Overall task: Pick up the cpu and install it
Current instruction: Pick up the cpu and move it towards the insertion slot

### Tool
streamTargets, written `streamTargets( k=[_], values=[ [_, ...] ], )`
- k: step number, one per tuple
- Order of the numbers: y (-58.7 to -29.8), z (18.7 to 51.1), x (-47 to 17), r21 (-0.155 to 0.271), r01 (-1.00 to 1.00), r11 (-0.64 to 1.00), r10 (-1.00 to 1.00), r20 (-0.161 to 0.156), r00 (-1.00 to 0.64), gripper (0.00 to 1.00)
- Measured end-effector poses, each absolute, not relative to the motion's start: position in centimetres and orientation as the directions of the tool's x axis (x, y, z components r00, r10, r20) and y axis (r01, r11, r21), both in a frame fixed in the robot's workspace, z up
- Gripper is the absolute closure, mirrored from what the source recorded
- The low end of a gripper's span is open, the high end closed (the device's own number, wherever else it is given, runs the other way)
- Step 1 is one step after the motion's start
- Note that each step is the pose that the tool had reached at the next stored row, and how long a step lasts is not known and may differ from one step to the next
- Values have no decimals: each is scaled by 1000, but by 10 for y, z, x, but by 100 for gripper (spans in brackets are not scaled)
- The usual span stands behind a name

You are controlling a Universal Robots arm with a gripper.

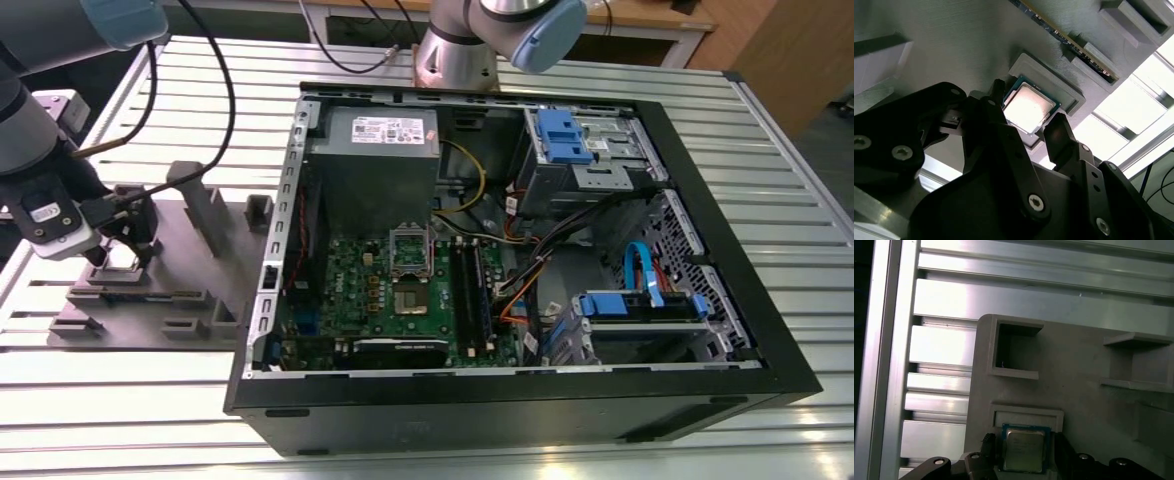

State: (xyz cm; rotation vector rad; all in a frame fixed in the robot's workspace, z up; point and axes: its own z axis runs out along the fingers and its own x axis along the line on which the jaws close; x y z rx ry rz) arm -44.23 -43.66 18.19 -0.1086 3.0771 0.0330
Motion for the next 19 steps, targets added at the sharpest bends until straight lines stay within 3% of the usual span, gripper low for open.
streamTargets(
  k=[19],
  values=[
    [-437,183,-442,20,-71,997,-70,-52,-996,41]
  ],
)
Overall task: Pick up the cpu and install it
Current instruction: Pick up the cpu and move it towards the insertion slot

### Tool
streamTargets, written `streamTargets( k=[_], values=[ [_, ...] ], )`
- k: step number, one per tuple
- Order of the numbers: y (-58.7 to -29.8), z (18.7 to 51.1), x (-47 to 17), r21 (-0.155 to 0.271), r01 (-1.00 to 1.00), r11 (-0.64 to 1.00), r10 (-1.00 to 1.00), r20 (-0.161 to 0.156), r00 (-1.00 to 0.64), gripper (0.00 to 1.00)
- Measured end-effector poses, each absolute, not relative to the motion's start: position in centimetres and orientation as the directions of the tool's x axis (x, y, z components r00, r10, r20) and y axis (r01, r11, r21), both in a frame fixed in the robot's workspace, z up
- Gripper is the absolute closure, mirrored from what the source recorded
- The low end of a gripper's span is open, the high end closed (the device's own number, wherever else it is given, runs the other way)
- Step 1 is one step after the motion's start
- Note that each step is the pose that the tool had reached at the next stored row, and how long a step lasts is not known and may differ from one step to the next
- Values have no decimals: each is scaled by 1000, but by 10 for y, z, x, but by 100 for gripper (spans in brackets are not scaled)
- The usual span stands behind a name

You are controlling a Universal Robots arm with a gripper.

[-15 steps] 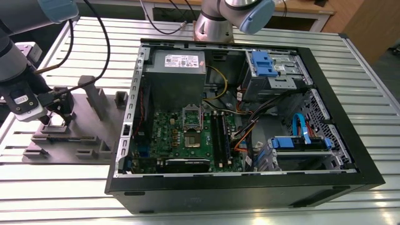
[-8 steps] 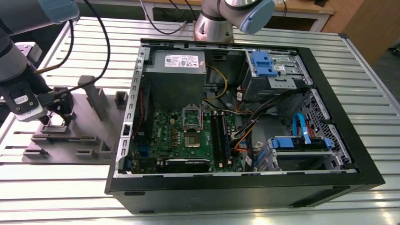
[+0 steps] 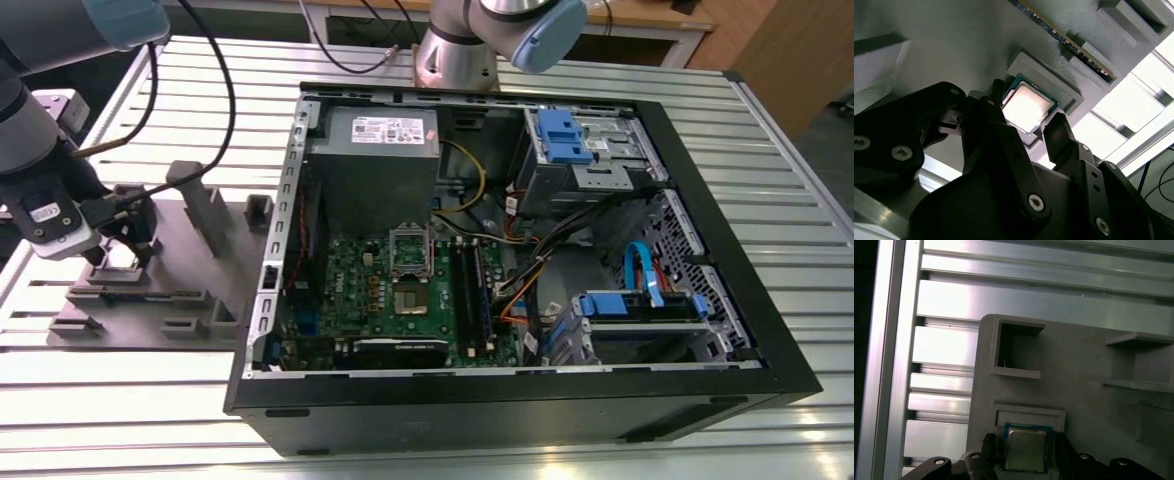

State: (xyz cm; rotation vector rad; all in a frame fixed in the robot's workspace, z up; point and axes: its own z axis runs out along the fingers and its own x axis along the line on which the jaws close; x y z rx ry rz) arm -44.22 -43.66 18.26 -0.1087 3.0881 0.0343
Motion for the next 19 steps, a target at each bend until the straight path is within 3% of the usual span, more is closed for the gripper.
streamTargets(
  k=[19],
  values=[
    [-437,184,-441,21,-40,999,-39,-52,-998,41]
  ],
)
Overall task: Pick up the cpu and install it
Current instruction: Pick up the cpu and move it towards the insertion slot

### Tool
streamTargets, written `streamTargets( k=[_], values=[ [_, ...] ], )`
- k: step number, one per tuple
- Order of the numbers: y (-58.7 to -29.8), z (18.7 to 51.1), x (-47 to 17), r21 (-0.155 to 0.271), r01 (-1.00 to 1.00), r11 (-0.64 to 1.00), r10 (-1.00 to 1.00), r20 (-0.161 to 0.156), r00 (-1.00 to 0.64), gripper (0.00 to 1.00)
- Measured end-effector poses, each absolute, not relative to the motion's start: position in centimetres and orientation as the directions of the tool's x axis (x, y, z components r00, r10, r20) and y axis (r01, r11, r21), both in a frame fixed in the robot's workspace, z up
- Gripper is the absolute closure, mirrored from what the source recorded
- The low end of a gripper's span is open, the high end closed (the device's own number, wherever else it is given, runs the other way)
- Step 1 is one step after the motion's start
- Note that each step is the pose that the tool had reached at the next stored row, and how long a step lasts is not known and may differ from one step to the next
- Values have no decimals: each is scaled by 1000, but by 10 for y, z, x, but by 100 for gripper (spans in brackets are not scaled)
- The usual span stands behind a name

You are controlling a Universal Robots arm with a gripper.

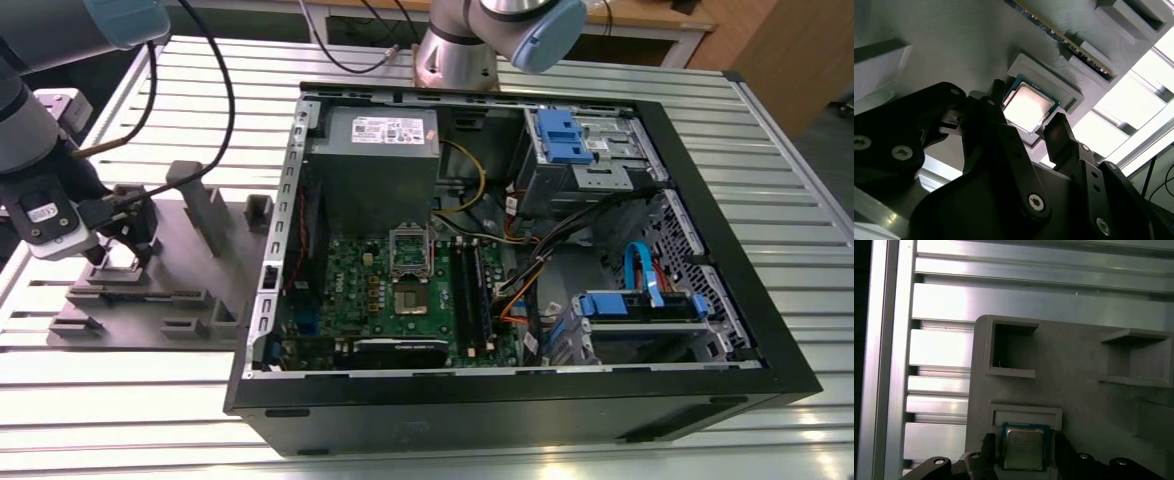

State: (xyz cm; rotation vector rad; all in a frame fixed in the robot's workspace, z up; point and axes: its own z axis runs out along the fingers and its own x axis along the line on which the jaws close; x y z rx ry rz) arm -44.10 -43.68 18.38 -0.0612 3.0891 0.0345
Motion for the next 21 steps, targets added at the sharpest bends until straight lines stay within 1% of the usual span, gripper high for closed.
streamTargets(
  k=[12,13,21],
  values=[
    [-437,184,-441,23,-39,999,-38,-52,-998,42],
    [-437,184,-441,23,-39,999,-38,-52,-998,50],
    [-437,184,-441,24,-39,999,-38,-52,-998,50]
  ],
)
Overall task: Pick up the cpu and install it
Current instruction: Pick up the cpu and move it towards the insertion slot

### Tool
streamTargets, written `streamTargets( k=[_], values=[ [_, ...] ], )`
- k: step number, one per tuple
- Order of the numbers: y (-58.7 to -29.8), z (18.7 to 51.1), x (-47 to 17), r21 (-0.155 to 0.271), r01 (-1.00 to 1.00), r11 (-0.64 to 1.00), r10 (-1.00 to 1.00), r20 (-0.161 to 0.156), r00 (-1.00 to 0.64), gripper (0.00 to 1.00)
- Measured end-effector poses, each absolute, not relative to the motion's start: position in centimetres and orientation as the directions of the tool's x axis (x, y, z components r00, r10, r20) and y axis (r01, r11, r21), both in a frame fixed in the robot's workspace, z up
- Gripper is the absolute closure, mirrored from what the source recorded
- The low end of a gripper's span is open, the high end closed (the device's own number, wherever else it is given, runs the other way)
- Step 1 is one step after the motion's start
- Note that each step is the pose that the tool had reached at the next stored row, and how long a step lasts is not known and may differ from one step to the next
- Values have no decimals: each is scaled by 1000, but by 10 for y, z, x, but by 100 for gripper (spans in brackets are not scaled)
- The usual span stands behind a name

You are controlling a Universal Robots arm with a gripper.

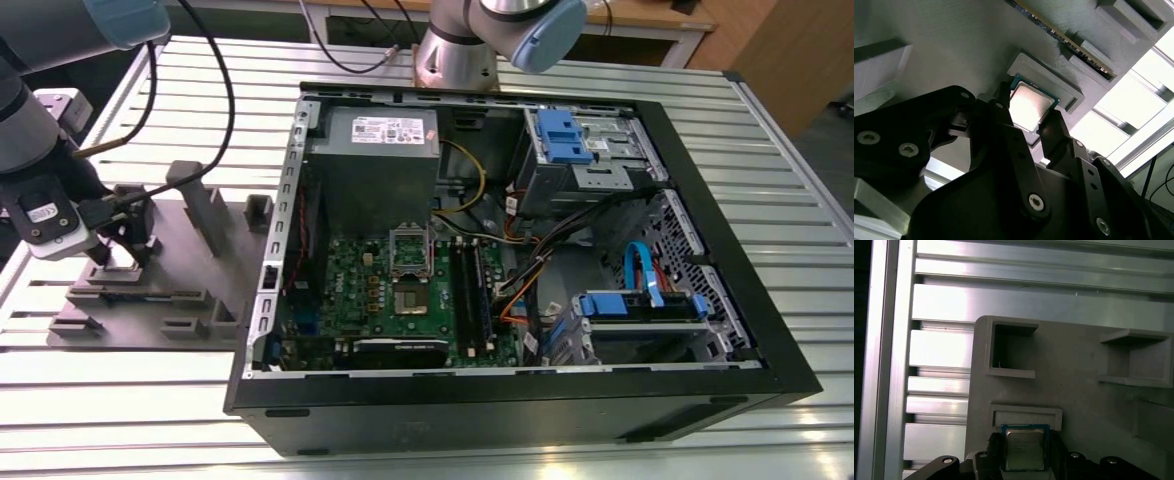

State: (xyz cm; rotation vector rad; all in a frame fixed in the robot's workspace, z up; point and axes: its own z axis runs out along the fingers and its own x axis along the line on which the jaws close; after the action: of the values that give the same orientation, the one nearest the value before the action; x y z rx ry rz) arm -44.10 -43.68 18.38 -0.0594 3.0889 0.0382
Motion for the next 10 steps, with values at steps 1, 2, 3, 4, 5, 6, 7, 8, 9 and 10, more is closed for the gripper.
streamTargets(
  k=[1,2,3,4,5,6,7,8,9,10],
  values=[
    [-437,184,-441,24,-39,999,-38,-52,-998,50],
    [-437,184,-441,24,-39,999,-38,-52,-998,51],
    [-437,184,-441,24,-39,999,-38,-52,-998,51],
    [-437,184,-441,24,-39,999,-38,-52,-998,53],
    [-437,184,-441,24,-39,999,-37,-52,-998,53],
    [-437,184,-441,25,-39,999,-37,-52,-998,53],
    [-437,184,-441,25,-39,999,-37,-52,-998,53],
    [-437,184,-441,25,-39,999,-37,-52,-998,53],
    [-437,184,-441,25,-39,999,-37,-52,-998,53],
    [-437,184,-441,25,-39,999,-37,-52,-998,53]
  ],
)
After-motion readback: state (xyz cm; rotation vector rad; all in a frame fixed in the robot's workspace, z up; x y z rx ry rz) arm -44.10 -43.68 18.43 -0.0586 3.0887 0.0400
